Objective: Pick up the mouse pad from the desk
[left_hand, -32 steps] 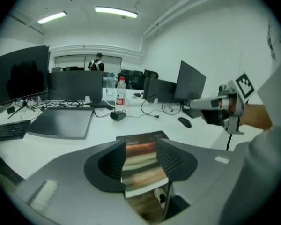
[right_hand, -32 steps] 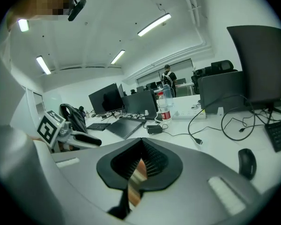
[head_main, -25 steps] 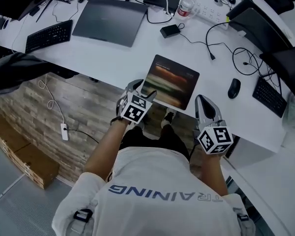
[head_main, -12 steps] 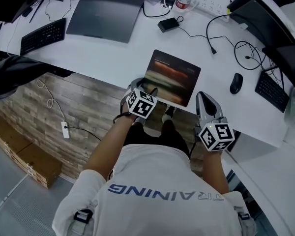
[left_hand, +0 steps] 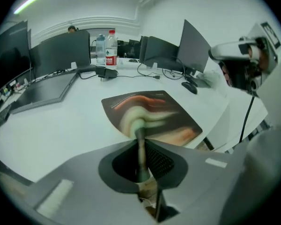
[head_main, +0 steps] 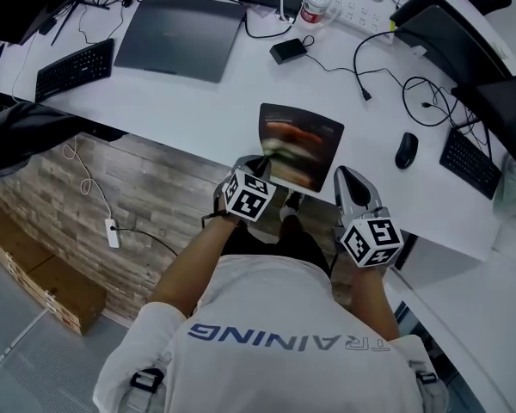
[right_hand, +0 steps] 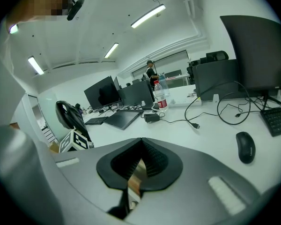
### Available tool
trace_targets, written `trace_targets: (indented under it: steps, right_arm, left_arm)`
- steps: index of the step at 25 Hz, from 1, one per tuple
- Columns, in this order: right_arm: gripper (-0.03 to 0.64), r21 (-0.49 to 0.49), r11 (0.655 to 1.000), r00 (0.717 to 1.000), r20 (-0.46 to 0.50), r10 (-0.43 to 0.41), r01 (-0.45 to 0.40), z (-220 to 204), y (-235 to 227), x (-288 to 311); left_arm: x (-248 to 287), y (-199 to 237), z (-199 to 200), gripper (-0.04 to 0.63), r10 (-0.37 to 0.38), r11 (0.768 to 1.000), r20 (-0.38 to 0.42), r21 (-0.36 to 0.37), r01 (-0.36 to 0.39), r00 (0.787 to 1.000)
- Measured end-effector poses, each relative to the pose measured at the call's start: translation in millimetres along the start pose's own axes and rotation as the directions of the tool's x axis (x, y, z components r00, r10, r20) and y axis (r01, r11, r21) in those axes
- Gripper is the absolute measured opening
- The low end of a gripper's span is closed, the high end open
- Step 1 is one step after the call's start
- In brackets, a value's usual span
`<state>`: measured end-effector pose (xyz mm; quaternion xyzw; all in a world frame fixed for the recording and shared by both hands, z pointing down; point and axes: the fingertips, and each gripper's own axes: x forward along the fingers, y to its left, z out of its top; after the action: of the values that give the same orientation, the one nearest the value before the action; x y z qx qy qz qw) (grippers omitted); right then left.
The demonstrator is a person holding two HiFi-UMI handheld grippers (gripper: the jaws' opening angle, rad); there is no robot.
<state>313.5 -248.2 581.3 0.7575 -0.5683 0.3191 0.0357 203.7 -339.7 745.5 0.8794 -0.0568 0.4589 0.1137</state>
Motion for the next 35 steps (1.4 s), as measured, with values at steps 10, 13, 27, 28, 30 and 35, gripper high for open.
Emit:
trace_targets:
  steps: [10, 13, 27, 28, 30, 35]
  right_arm:
    - [0.014, -0.032, 0.999, 0.998, 0.061, 0.017, -0.015, 31, 3, -3]
    - [0.014, -0.054, 0.998, 0.996, 0.087, 0.028, -0.023, 45, 11, -7]
    - [0.014, -0.153, 0.988, 0.948, 0.316, 0.049, 0.0, 154, 23, -37]
    - [0.014, -0.159, 0.987, 0.941, 0.335, 0.048, 0.006, 163, 24, -40]
    - [0.014, -0.171, 0.985, 0.928, 0.369, 0.052, 0.013, 179, 26, -46]
    - [0.014, -0.204, 0.979, 0.895, 0.438, 0.087, 0.005, 216, 34, -57]
  left_arm:
    - [-53, 18, 77, 0.029, -0.027, 0.994, 0.269, -0.091, 0.054, 0.963]
    - [-81, 26, 106, 0.029, 0.007, 0.997, 0.361, -0.077, 0.022, 0.933]
    - [-227, 67, 202, 0.032, 0.149, 0.986, 0.642, -0.154, -0.064, 0.752]
    - [-241, 66, 207, 0.032, 0.154, 0.986, 0.663, -0.152, -0.07, 0.732]
    - [-272, 63, 218, 0.032, 0.163, 0.986, 0.705, -0.147, -0.083, 0.691]
    - [-337, 62, 242, 0.034, 0.203, 0.979, 0.774, -0.16, -0.125, 0.6]
